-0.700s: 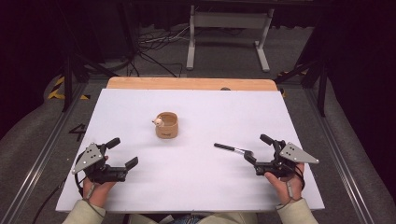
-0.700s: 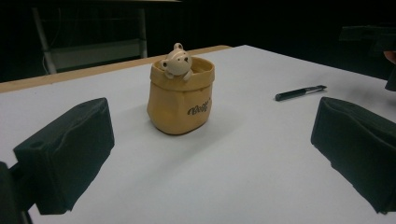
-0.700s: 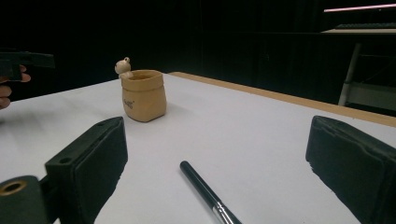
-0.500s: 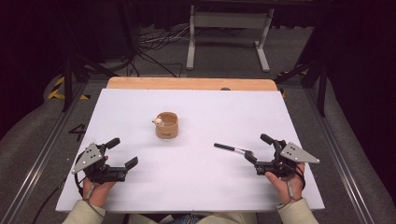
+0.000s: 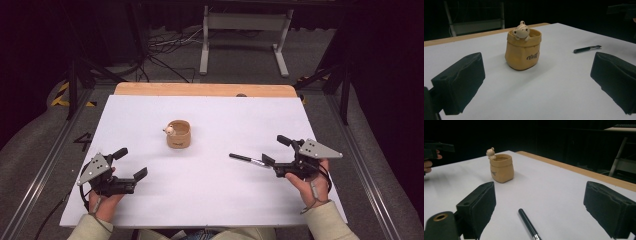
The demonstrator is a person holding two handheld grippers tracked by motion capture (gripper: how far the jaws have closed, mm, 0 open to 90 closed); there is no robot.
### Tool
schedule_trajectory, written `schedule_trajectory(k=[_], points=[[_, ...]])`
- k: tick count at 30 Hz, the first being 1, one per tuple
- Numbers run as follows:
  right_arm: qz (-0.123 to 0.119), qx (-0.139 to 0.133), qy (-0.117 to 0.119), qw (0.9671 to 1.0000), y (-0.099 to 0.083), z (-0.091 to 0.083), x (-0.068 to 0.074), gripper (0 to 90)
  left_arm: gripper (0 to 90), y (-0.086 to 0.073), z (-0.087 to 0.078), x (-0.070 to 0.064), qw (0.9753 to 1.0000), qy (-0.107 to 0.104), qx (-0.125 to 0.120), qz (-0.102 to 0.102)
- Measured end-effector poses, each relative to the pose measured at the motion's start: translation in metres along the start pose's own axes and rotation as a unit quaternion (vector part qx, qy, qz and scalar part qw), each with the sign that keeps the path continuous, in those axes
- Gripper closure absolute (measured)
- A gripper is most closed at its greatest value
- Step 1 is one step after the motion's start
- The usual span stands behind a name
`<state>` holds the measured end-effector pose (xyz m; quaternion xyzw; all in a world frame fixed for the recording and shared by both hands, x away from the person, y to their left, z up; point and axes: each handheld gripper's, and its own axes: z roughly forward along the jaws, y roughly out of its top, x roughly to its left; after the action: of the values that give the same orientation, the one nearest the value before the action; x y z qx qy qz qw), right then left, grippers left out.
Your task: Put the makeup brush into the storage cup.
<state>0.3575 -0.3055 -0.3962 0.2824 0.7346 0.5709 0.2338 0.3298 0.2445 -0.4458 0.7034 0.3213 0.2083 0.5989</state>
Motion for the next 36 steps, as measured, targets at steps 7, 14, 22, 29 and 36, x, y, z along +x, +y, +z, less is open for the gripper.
schedule_trajectory(k=[7,14,22,29,36], points=[[-0.016,0.06,0.006,0.9981,0.02,0.008,-0.01,17.6,0.1,0.0,0.0,0.0,1.0,-0.004,0.001,-0.003],[-0.036,0.125,0.014,0.9914,0.038,0.021,-0.018,24.1,0.1,0.0,0.001,0.0,1.0,-0.004,0.003,-0.004],[-0.036,0.185,0.02,0.9819,0.044,0.036,-0.025,27.6,0.1,0.0,0.001,0.0,0.9999,-0.006,0.004,-0.007],[-0.041,0.24,0.032,0.9693,0.048,0.049,-0.028,27.3,0.1,0.0,0.001,0.0,0.9999,-0.008,0.004,-0.006],[-0.043,0.304,0.045,0.9508,0.049,0.064,-0.031,27.4,0.1,0.0,0.001,0.0,0.9999,-0.008,0.005,-0.007]])
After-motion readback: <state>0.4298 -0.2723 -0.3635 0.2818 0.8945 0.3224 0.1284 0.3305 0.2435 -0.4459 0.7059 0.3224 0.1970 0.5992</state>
